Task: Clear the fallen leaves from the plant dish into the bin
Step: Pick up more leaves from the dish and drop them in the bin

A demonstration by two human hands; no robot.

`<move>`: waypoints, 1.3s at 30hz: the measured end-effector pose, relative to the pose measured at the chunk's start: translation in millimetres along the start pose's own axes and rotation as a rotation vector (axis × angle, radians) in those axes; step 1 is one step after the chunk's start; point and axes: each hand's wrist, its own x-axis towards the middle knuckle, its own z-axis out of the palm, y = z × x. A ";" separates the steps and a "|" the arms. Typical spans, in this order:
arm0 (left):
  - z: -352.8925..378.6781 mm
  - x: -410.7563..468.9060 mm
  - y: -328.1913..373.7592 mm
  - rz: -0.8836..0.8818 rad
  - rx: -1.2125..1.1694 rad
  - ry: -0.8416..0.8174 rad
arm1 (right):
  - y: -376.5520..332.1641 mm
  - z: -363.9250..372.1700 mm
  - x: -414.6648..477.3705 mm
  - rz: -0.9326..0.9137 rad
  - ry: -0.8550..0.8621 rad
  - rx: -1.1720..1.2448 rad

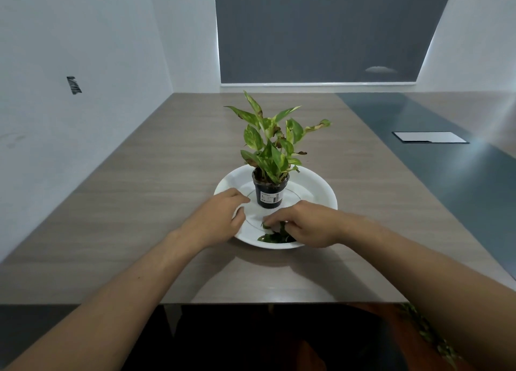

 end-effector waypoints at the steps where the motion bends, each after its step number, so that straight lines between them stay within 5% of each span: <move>1: 0.8 0.6 1.6 0.011 -0.002 -0.013 | -3.0 -2.1 -1.6 -0.022 -0.006 0.013; 15: -6.0 1.8 32.8 0.118 -0.106 -0.265 | 13.3 -13.6 -16.5 0.046 0.044 -0.020; 32: -1.8 8.0 33.6 0.037 -0.157 -0.251 | 5.1 -22.0 -19.6 0.025 0.000 -0.013; 39: -1.8 19.4 40.0 -0.132 -0.234 -0.275 | 24.4 -45.6 -10.8 0.216 -0.057 -0.116</move>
